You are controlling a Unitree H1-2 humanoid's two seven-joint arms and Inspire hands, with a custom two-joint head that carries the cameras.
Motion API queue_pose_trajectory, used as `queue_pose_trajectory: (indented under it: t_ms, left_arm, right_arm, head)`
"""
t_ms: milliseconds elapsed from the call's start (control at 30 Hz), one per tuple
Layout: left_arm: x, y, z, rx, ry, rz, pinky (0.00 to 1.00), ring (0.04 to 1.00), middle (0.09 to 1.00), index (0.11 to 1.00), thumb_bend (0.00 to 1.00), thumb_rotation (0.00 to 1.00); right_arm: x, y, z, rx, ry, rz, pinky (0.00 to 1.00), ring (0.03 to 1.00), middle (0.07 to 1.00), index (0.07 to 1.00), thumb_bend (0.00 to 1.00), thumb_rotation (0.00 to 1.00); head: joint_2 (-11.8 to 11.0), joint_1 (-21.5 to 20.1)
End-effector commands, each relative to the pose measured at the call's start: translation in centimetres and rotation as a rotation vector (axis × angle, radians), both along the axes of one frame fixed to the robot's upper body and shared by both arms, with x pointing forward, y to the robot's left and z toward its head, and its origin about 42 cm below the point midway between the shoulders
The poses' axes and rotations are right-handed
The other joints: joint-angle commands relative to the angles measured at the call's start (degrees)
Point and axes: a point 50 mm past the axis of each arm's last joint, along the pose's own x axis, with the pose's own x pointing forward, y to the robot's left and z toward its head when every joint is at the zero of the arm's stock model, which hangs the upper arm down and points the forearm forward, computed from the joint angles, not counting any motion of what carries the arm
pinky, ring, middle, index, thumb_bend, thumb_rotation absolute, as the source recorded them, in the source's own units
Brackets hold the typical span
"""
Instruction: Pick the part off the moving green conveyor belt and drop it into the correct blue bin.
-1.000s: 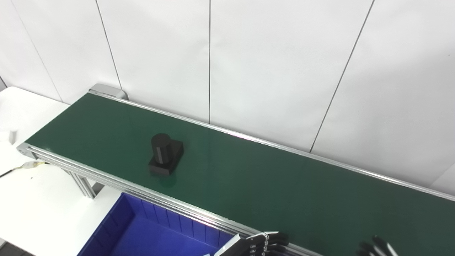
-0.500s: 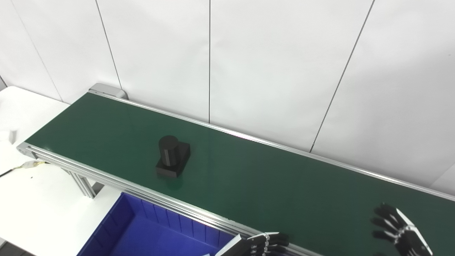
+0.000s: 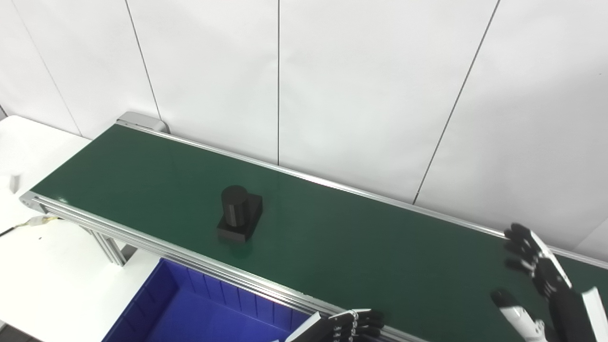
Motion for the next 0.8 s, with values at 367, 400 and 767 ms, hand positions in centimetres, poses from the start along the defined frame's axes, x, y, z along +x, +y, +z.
queue_pose_trajectory:
  t_ms: [367, 400, 767]
  left_arm:
    - [0.8, 1.7, 1.3, -0.018, -0.073, -0.011, 0.83, 0.847, 0.855, 0.861, 1.0, 0.17]
    - [0.9, 1.8, 1.2, -0.019, -0.074, -0.011, 0.83, 0.849, 0.858, 0.863, 1.0, 0.17]
    - [0.9, 2.7, 1.3, -0.019, -0.083, -0.009, 0.83, 0.851, 0.862, 0.875, 1.0, 0.16]
  right_arm:
    - [4.9, 4.4, 1.8, -0.022, 0.013, 0.044, 0.73, 0.84, 0.866, 0.888, 0.65, 0.53]
    - [5.2, 4.7, 1.6, -0.016, 0.023, 0.047, 0.74, 0.845, 0.87, 0.889, 0.66, 0.52]
    - [7.6, 8.1, 0.0, -0.01, 0.025, 0.075, 0.77, 0.856, 0.875, 0.897, 0.71, 0.52]
  head:
    - [1.3, -7.9]
    - [1.4, -8.4]
    - [1.7, -10.7]
